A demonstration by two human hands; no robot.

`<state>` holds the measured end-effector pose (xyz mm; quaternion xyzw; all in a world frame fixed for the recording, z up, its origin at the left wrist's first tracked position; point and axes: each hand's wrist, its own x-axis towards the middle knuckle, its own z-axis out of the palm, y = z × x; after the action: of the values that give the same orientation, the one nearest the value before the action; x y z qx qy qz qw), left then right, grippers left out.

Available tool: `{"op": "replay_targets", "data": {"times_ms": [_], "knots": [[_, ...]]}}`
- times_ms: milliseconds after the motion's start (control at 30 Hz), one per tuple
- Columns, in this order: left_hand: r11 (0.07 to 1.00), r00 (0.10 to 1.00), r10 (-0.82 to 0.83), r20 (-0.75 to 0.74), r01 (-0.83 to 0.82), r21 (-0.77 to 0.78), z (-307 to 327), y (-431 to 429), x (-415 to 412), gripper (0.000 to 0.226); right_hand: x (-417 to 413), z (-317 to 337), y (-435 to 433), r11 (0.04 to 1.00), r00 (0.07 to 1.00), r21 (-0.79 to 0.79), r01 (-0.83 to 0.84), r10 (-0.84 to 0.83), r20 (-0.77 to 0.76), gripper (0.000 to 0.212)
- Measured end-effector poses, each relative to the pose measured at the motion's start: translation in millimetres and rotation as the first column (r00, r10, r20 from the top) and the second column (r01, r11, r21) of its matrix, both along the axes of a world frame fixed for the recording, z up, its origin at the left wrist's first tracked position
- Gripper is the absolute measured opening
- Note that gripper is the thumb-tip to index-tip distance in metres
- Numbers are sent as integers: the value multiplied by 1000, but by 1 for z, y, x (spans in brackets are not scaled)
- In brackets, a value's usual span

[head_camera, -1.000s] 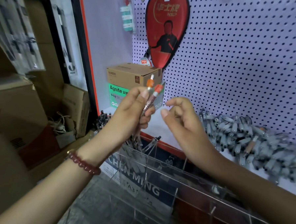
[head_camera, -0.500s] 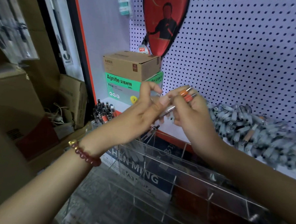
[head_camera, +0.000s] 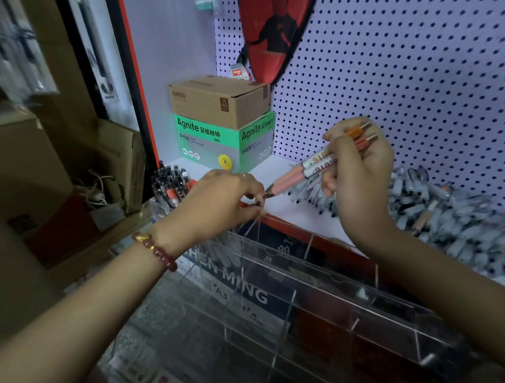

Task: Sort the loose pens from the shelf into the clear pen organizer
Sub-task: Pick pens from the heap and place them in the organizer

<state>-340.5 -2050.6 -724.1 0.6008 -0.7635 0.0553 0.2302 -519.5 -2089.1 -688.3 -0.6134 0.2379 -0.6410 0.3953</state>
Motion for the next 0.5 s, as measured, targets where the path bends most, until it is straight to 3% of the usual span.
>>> {"op": "replay_targets", "data": {"times_ms": [200,300,500], "knots": [[987,971,160,-177,-154,48,6,-1,26,11,1,-5,-1,999,993,30,-22,26,-112,23],[988,951,153,-270,-142,59,-2,-1,29,11,5,-12,-5,995,984,61,-76,85,-157,22],[996,940,91,-330,-85,32,-7,3,30,11,20,-24,-11,986,899,59,-157,167,-405,12]]}}
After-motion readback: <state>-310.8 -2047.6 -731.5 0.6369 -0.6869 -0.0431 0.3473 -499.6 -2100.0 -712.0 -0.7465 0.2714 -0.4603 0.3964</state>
